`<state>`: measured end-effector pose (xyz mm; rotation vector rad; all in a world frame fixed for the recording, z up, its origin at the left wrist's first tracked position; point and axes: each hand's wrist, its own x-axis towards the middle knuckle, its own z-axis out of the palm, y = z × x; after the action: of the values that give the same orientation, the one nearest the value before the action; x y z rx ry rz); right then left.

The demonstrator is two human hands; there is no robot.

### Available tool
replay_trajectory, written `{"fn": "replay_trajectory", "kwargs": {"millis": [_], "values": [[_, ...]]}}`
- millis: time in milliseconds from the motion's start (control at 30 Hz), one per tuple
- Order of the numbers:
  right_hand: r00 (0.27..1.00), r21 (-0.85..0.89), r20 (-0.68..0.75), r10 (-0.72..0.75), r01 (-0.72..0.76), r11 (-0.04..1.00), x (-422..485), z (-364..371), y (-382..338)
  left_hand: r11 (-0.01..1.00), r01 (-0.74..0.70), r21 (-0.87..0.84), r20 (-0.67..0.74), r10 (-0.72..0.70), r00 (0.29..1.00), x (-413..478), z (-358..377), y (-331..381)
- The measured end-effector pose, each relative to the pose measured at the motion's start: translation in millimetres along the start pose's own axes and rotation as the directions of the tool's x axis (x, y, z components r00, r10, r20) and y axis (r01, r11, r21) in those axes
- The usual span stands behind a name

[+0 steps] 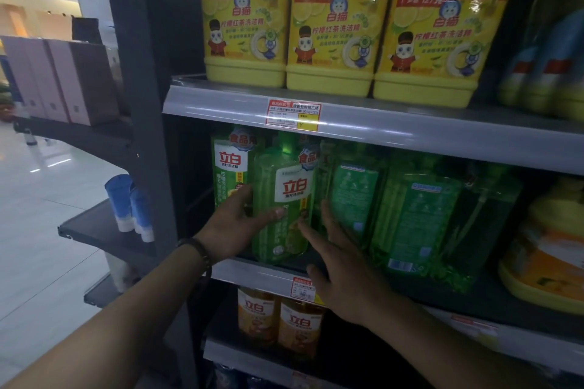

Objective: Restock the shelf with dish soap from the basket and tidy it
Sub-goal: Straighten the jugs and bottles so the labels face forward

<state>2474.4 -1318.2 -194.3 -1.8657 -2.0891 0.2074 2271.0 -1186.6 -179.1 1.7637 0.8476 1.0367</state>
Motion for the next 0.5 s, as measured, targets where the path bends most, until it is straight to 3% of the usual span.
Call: {"fn": "replay_trajectory", "kwargs": {"millis": [167,367,500], "values": [[0.997,-0.084,0.076,-0.002,0.009,0.996,3.0,-0.8,0.9,0.999,0.018,-0.035,-0.064,-0.021,0.998,10.2,-4.3,-13.0],[0.994,-0.004,0.103,0.03,-0.03,1.0,9.2,2.4,-3.3,0.967,0.045,0.249,-0.295,0.031,0.955,5.5,6.3,-25.4],[0.992,0.008,0.109,0.061,-0.063,0.998,16.3,5.2,-4.9,0.941,0.05,0.336,-0.286,0.051,0.957,5.7,7.2,-35.2]]}}
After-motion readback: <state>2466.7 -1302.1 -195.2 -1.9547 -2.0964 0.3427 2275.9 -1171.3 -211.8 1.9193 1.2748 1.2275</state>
